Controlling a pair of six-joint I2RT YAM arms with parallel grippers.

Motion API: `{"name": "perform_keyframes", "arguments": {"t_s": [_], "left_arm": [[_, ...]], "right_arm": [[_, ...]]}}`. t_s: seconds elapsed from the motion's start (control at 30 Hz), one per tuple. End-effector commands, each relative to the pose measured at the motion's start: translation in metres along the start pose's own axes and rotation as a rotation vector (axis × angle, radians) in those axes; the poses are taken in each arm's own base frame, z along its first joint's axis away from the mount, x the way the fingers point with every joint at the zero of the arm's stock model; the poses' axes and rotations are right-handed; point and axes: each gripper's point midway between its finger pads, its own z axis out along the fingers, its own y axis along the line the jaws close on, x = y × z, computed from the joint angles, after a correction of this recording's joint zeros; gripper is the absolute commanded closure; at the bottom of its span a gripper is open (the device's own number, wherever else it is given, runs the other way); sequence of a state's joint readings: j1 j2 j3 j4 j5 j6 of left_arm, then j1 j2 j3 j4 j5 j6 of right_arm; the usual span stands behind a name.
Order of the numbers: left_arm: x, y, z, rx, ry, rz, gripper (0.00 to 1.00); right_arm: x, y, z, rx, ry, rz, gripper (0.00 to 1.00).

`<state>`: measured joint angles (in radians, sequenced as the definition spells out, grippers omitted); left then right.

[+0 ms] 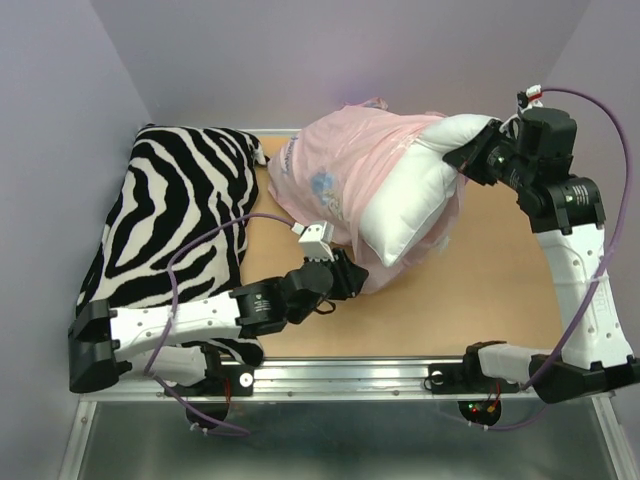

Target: Remove the pillowcase from the pillow

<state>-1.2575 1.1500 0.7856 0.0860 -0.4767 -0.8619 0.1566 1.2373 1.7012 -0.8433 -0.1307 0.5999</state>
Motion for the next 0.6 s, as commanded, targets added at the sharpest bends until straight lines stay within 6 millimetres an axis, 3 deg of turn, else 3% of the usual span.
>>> {"name": "perform_keyframes", "arguments": {"t_s": [0.0, 0.13, 0.27, 0.3, 0.37, 0.4, 0.43, 0.47, 0.5, 0.57], "left_arm": [[-0.038, -0.032, -0.034, 0.088, -0.037, 0.085, 0.54], [-0.072, -0.052, -0.064, 0.117, -0.1, 0.102, 0.54], [-0.114, -0.032, -0.073, -0.029, -0.224, 0.112, 0.49], [-0.136, -0.03, -0.073, -0.058, -0.268, 0.093, 0.48], [-0.155, -0.022, -0.064, -0.111, -0.299, 0.129, 0.44], [-0.16, -0.027, -0.052, -0.105, -0.287, 0.137, 0.44], [-0.18, -0.013, -0.042, -0.147, -0.32, 0.131, 0.43], [-0.183, -0.014, -0.034, -0.129, -0.308, 0.133, 0.43], [-0.196, 0.001, -0.02, -0.169, -0.322, 0.149, 0.42], [-0.202, -0.005, 0.001, -0.109, -0.315, 0.176, 0.41]], "right_arm": [[-0.042, 0.027, -0.012, -0.13, -0.204, -0.046, 0.99], [-0.038, 0.027, -0.015, -0.138, -0.199, -0.061, 0.99], [-0.028, 0.011, -0.01, -0.092, -0.193, -0.058, 0.99], [-0.017, 0.0, 0.0, -0.063, -0.165, -0.052, 0.99], [-0.01, -0.017, 0.006, -0.004, -0.165, -0.044, 0.99], [0.003, -0.033, 0.015, 0.046, -0.14, -0.039, 0.99], [0.001, -0.048, 0.015, 0.111, -0.17, -0.04, 0.99], [0.004, -0.059, 0.018, 0.154, -0.173, -0.042, 0.99], [0.012, -0.073, 0.022, 0.197, -0.161, -0.044, 0.99], [0.019, -0.09, 0.025, 0.25, -0.155, -0.044, 0.99]]}}
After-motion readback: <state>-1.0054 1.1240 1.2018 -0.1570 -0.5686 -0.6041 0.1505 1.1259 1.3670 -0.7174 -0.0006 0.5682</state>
